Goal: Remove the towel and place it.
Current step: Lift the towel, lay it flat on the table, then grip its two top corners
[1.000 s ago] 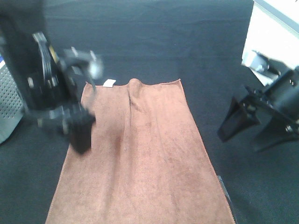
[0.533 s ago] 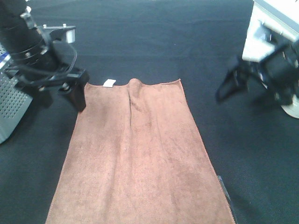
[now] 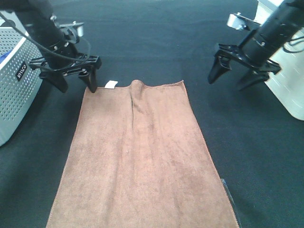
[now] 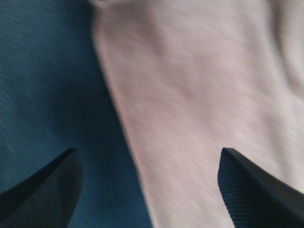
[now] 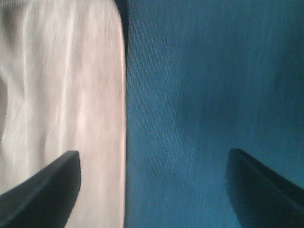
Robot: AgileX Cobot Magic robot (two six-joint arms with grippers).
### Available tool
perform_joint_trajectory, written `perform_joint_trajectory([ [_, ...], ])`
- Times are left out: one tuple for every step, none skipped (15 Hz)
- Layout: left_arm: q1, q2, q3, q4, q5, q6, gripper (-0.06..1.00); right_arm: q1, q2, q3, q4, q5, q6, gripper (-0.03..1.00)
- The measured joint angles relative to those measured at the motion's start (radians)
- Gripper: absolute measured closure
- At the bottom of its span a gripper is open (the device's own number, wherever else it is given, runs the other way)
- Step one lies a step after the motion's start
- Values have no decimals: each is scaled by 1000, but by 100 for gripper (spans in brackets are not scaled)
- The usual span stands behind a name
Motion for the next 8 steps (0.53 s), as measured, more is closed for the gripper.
perform_joint_trajectory([
  [15,34,-24,0,0,0,20,0,51,-61,10,5,-12,19],
  [22,62,-53,0,-2,1,20,0,103,-116,18,11,-29,19],
  [26,93,-81,0,-6,10,20,0,146,-164,30,18,-40,19],
  [27,120,-119,0,-12,22,20,3,189,-207,37,19,-47,19],
  [27,150,-152,0,-19,27,20,13,231,-250,39,19,-49,19],
  [27,175,-179,-3,-24,30,20,28,263,-276,42,18,-50,20],
  [27,196,-204,-5,-24,30,20,48,294,-297,42,13,-50,20],
  [27,216,-217,-5,-24,31,20,62,319,-313,42,6,-50,20],
])
